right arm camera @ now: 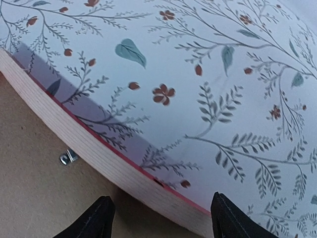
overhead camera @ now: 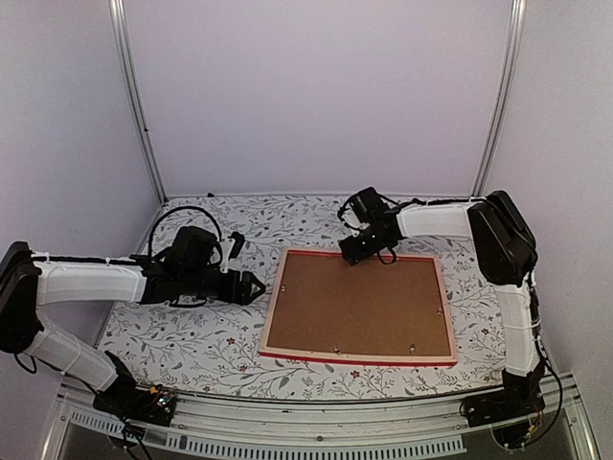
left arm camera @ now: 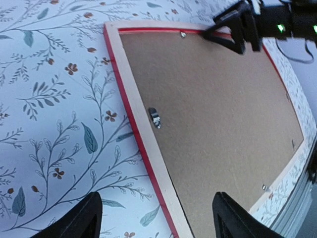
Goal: Put the photo into the frame
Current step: Rotate the photo frame at the center of the board, then position the photo frame at the center of the board.
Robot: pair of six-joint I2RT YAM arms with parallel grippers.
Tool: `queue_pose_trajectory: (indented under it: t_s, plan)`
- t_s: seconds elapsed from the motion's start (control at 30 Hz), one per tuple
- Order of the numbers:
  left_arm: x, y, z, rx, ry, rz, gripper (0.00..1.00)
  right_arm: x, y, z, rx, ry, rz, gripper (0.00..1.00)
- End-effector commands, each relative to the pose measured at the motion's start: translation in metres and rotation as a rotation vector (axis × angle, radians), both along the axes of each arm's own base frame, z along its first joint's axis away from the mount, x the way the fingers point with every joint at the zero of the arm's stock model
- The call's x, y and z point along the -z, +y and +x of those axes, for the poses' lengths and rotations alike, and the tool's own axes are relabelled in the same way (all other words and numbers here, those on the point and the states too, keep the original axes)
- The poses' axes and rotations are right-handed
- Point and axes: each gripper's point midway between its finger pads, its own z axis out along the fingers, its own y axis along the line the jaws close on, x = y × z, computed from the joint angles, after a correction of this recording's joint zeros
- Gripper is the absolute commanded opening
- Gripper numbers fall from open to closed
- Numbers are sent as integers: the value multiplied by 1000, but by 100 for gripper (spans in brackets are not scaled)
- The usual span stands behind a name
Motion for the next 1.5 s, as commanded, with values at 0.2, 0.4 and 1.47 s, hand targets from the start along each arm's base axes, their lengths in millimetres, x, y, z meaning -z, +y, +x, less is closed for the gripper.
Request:
queue_pose_trajectory:
  t_s: [0.2, 0.4, 1.47]
  plan:
    - [-28, -17, 61, -109, -64, 72, 97, -50, -158, -34, 558, 11, -49, 73]
    - [-29, -37, 80, -84, -74, 74, 98, -38, -218, -64, 704, 77, -26, 71]
    - [-1, -91, 116, 7, -52, 52, 95, 29, -234, -80, 629, 192, 90, 17]
